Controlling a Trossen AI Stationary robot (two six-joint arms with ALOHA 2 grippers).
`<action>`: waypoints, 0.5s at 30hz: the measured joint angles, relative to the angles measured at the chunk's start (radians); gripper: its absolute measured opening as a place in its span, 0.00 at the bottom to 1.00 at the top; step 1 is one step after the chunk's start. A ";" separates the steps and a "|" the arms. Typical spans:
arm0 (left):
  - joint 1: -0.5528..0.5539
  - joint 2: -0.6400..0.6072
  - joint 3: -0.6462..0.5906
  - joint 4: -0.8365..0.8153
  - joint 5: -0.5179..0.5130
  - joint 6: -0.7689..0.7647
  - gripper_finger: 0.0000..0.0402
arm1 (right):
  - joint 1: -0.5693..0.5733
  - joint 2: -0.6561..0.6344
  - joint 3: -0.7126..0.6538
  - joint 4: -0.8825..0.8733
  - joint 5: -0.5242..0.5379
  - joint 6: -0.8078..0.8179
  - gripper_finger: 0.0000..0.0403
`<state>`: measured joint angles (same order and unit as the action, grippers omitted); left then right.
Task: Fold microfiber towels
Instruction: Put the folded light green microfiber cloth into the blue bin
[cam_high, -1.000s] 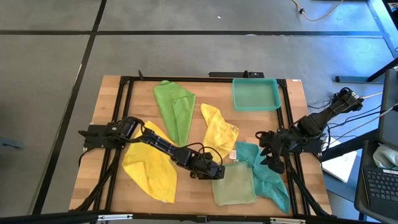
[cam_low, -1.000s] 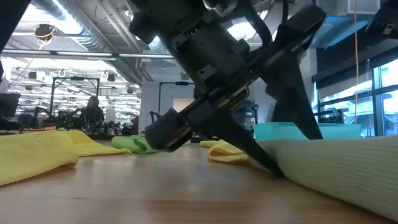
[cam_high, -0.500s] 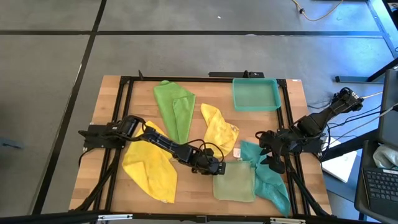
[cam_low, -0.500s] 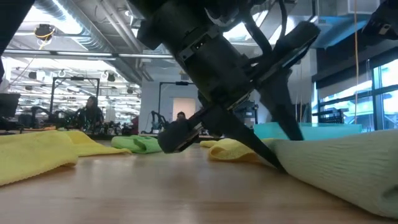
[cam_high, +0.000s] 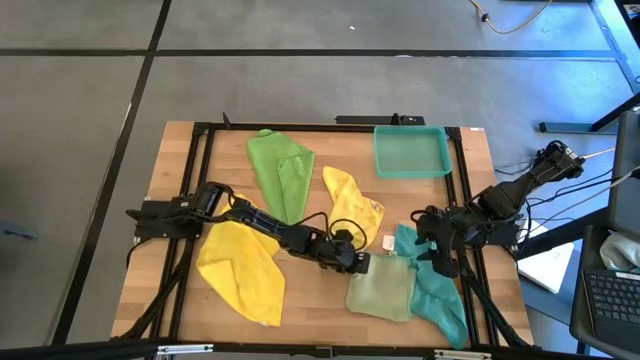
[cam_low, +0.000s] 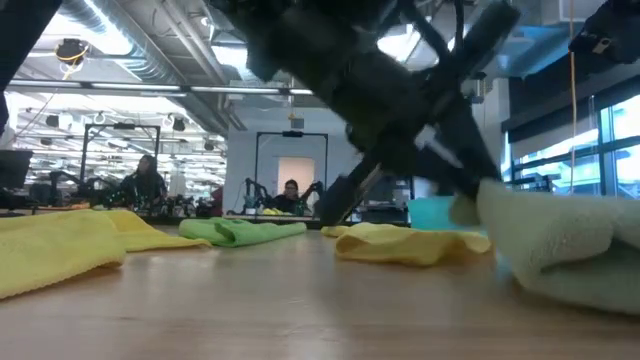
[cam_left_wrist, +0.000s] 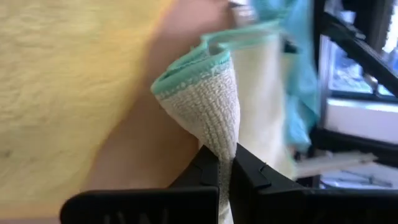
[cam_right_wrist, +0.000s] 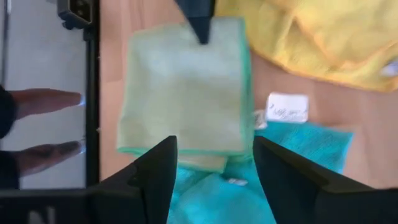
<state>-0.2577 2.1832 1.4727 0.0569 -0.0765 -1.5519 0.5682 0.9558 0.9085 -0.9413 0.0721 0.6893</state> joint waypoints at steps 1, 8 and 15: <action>0.000 -0.005 0.006 0.003 0.011 0.022 0.00 | -0.001 0.000 0.000 0.000 0.021 -0.012 0.53; 0.003 -0.025 0.082 -0.093 0.108 0.295 0.00 | -0.085 0.013 -0.013 0.107 0.005 -0.166 0.53; 0.000 -0.025 0.228 -0.368 0.102 0.518 0.00 | -0.226 0.078 -0.130 0.315 -0.306 -0.311 0.61</action>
<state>-0.2572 2.1577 1.7002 -0.3107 0.0252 -1.0336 0.3420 1.0338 0.7786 -0.6266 -0.2334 0.3788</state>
